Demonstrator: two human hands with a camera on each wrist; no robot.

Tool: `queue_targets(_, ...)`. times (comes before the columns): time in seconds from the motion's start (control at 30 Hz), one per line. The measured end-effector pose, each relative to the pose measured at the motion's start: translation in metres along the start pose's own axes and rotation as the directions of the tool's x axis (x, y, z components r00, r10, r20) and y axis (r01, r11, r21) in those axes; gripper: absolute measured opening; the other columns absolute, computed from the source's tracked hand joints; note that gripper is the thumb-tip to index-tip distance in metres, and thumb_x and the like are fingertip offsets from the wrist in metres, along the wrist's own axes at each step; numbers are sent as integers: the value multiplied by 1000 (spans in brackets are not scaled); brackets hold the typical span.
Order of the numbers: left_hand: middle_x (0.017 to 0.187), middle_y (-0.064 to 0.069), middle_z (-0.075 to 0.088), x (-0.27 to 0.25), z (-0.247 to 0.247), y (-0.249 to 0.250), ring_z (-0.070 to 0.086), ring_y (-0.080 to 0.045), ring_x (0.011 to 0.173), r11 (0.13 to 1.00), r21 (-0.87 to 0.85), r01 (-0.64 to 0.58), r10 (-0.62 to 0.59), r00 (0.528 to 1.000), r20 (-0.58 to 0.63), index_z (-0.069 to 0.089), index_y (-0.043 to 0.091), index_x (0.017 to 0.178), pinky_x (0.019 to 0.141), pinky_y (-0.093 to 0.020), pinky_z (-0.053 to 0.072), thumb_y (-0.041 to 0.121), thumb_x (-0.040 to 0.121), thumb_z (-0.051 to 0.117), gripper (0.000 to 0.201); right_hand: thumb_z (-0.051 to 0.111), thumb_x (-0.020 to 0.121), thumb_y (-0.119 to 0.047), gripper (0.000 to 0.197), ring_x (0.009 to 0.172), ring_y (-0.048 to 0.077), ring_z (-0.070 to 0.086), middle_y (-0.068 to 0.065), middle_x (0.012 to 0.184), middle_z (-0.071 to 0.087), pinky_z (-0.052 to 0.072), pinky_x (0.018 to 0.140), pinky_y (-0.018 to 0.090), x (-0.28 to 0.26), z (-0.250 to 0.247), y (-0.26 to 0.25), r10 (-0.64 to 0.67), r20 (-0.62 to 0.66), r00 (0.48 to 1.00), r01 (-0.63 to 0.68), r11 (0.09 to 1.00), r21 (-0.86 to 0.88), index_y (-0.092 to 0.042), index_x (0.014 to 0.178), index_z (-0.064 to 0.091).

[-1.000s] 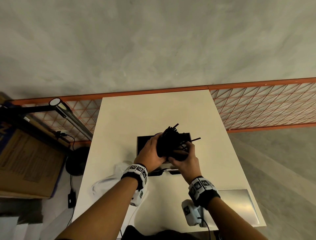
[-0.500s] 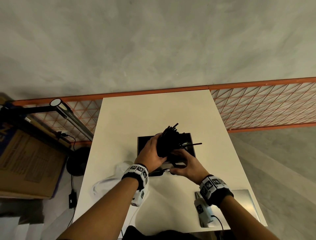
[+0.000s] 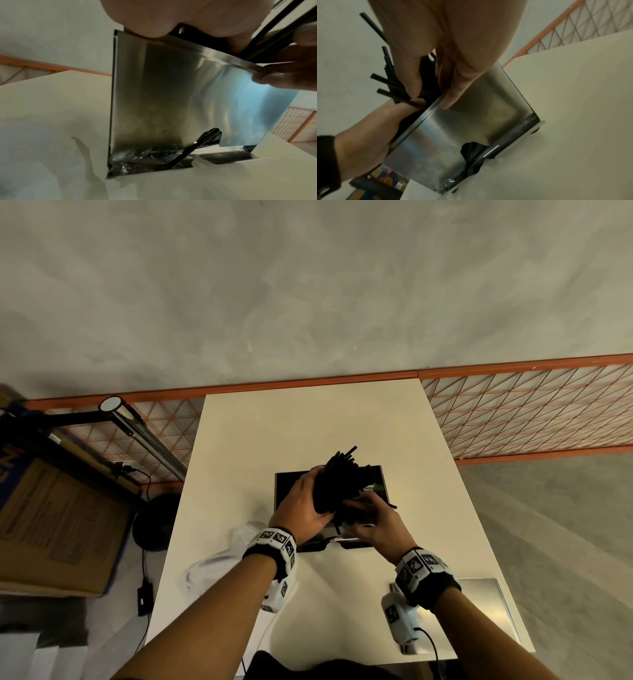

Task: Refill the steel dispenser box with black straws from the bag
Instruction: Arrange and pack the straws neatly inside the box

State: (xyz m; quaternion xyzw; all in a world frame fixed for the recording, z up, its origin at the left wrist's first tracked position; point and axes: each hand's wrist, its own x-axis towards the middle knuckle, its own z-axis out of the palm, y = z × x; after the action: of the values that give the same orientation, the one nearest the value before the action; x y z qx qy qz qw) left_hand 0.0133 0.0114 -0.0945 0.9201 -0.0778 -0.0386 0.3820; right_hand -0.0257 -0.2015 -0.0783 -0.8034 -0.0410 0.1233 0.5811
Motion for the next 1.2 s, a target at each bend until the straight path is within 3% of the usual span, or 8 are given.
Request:
queue_targets(0.13, 156, 5, 42, 0, 0, 0, 44, -15, 142, 1000, -9, 3, -3, 1000, 1, 28, 30, 157, 114, -40, 45, 39, 80, 82, 94, 83, 73, -15, 50, 97, -5, 65, -9, 113, 69, 56, 84, 22, 2, 4, -1, -38, 5, 999, 38, 995, -96, -28, 118, 65)
queue_targets(0.3, 156, 4, 42, 0, -1, 2, 46, -17, 141, 1000, -17, 15, -15, 1000, 9, 28, 31, 157, 113, -39, 46, 36, 82, 81, 92, 85, 71, -21, 61, 111, 13, 60, -5, 133, 56, 50, 87, 23, 11, 26, 9, -195, -25, 980, 170, 906, -387, -23, 129, 63)
queue_targets(0.43, 156, 4, 42, -1, -1, 1, 45, -17, 142, 999, -37, 8, -8, 1000, 19, 27, 32, 156, 114, -41, 45, 38, 81, 79, 91, 85, 72, -16, 44, 97, 17, 66, 1, 119, 64, 50, 83, 17, 14, 39, 9, -290, -144, 946, 208, 885, -415, -19, 113, 72)
queue_targets(0.5, 157, 4, 41, -2, -2, 0, 44, -16, 143, 999, -44, -5, 6, 1000, 18, 27, 31, 157, 116, -40, 43, 39, 83, 78, 90, 85, 73, -18, 37, 93, 12, 66, -3, 113, 66, 46, 82, 8, 13, 40, 12, -253, -196, 948, 168, 915, -368, -20, 108, 75)
queue_targets(0.63, 156, 3, 41, -4, -2, 2, 42, -14, 142, 999, -32, -44, 44, 999, -3, 29, 26, 157, 117, -30, 38, 42, 85, 75, 87, 81, 79, -17, 22, 72, 12, 70, -6, 103, 66, 59, 65, 26, 8, 31, 4, -82, -243, 967, 55, 992, -114, -20, 100, 76)
queue_targets(0.73, 154, 5, 41, -5, -3, 5, 44, -12, 140, 997, -37, -63, 63, 998, -12, 30, 27, 156, 113, -25, 39, 47, 85, 74, 86, 78, 80, -7, 15, 72, 5, 68, -3, 98, 69, 55, 64, 20, 4, 25, -7, -84, -284, 955, 81, 996, -21, -15, 93, 77)
queue_targets(0.87, 153, 6, 41, -6, -4, 5, 45, -10, 139, 996, -54, -70, 70, 998, 0, 28, 28, 156, 113, -29, 42, 49, 82, 80, 93, 74, 82, -10, 18, 80, 18, 70, -6, 84, 74, 57, 77, 36, 4, 20, -12, 25, -321, 947, 14, 993, 120, -28, 82, 76)
queue_targets(1.2, 151, 7, 39, -5, -2, 6, 49, -12, 135, 999, -27, -24, 23, 1000, -8, 21, 33, 156, 110, -33, 47, 41, 75, 87, 105, 65, 85, -6, 10, 85, 37, 73, 25, 90, 72, 61, 75, 44, 28, 2, -35, 345, -227, 911, -226, 877, 424, 0, 86, 73)
